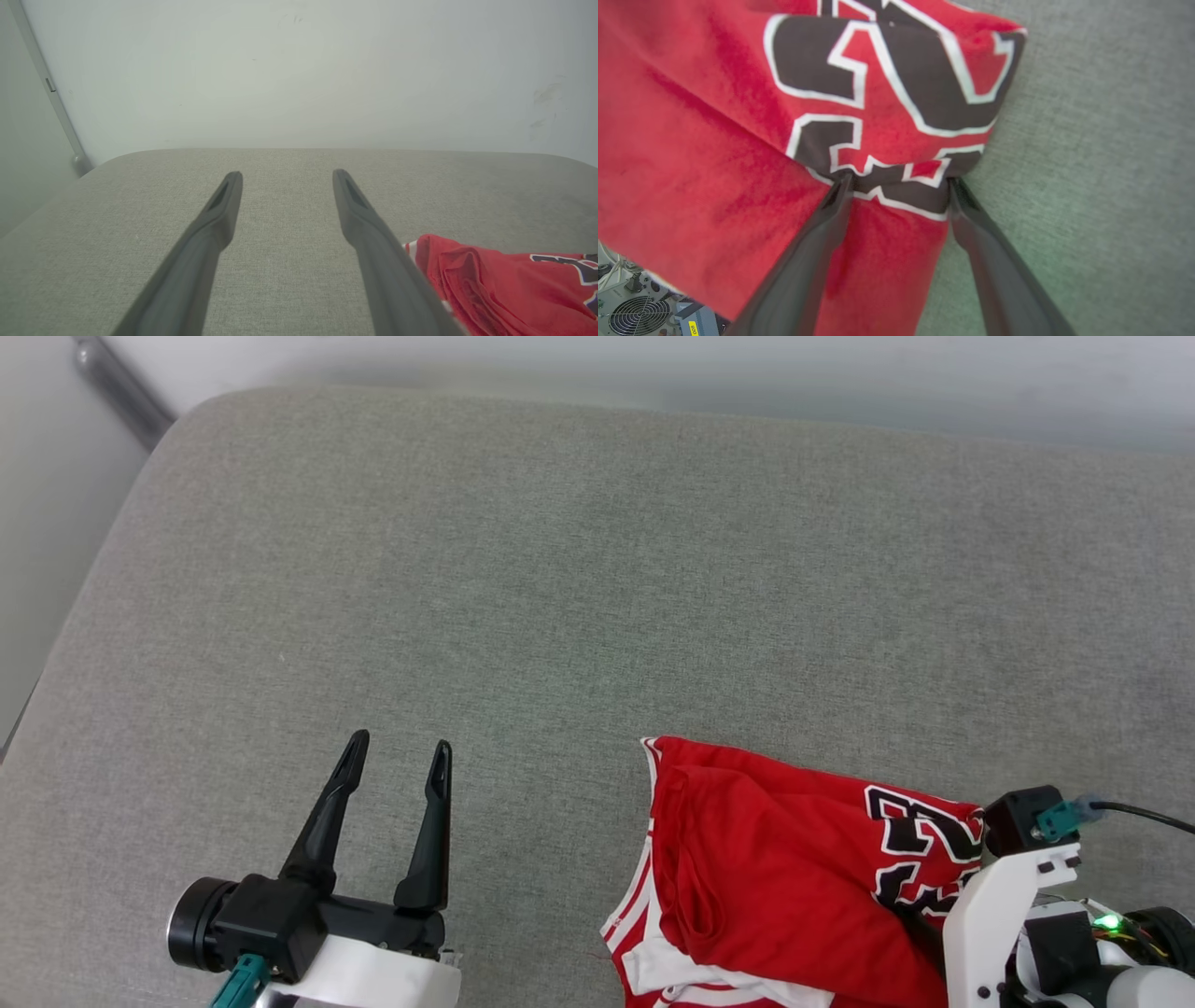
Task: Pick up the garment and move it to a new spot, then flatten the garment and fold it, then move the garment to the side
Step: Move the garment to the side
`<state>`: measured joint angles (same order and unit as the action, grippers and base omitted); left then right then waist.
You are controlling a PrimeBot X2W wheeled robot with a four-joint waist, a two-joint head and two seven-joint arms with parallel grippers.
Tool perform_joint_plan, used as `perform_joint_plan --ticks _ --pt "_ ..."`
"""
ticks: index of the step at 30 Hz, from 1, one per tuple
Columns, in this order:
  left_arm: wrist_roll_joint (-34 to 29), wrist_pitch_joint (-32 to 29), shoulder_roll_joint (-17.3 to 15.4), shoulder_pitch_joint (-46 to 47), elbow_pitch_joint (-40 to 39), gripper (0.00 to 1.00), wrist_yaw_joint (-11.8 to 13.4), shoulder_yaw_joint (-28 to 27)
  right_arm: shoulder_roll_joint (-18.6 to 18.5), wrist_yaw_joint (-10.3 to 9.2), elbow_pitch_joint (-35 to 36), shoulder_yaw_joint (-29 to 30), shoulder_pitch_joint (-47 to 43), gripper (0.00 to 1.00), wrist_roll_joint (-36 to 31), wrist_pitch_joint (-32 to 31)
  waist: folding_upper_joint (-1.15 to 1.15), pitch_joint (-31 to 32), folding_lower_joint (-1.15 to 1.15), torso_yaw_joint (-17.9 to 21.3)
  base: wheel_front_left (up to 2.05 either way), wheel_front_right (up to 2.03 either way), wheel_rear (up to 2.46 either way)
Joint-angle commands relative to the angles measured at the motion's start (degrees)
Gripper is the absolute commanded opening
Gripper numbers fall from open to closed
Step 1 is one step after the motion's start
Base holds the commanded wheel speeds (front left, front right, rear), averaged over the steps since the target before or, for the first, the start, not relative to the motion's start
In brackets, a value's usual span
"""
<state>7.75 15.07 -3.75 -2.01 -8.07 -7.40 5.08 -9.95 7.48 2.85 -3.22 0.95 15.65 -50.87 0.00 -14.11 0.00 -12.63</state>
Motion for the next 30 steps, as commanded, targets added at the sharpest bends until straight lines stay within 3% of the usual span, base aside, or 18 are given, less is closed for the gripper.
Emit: perform_joint_plan --ticks 1,3,4,5,6,11,15,18,25,30 --pt "-0.16 0.12 0.05 0.8 0.08 1.0 -0.03 0.08 0.66 0.04 -4.3 -2.52 -1.34 1.0 -0.29 -0.42 0.0 -0.12 0.0 -0.18 0.0 0.0 0.0" --pt "-0.23 0.12 0.06 0.87 0.14 1.0 -0.03 0.11 0.5 0.09 -5.31 -3.24 -1.39 1.0 -0.53 -0.14 0.0 -0.12 0.0 -0.21 0.0 0.0 0.0" --pt "-0.29 0.12 0.07 0.87 0.21 1.0 -0.03 0.13 0.4 0.09 -6.17 -3.88 -1.27 0.84 -0.72 0.35 0.0 -0.09 0.0 -0.2 0.0 0.0 0.0" --pt "-0.34 0.12 0.08 0.81 0.29 1.0 -0.03 0.14 0.42 0.09 -6.96 -4.15 -1.03 0.25 -0.84 0.99 0.0 -0.01 0.0 -0.14 0.0 0.0 0.0" --pt "-0.39 0.12 0.09 0.77 0.37 1.0 -0.03 0.17 0.2 0.09 -7.5 -4.67 -0.83 0.0 -1.05 1.57 0.0 0.08 0.0 -0.04 0.0 0.0 0.0" --pt "-0.13 0.12 -0.08 0.72 0.56 1.0 -0.03 0.51 -3.17 -0.04 -7.11 -6.85 2.15 0.0 -3.37 5.35 0.0 0.93 0.0 1.58 0.0 0.0 0.0" --pt "0.68 0.12 -0.35 0.12 0.65 1.0 -0.03 1.01 -8.37 -0.13 -4.59 -10.11 6.35 0.0 -7.05 7.93 0.0 1.76 0.0 4.83 0.0 0.0 0.0" --pt "0.29 0.12 -0.3 0.25 0.65 1.0 -0.03 2.19 -13.18 -0.03 -2.21 -14.94 9.78 0.0 -9.46 8.13 0.0 1.63 0.0 8.1 0.0 0.0 0.0" --pt "-0.94 0.12 -0.7 3.66 -0.15 1.0 -0.03 7.28 -28.16 -0.02 0.75 -24.99 19.39 0.0 -12.29 7.07 0.0 -1.64 0.0 16.02 0.0 0.0 0.0" --pt "-1.95 0.12 -2.01 7.87 -0.83 1.0 -0.03 12.37 -36.53 -0.03 -0.31 -28.2 25.96 0.0 -12.04 8.17 0.0 -6.51 0.0 20.33 0.0 0.0 0.0"
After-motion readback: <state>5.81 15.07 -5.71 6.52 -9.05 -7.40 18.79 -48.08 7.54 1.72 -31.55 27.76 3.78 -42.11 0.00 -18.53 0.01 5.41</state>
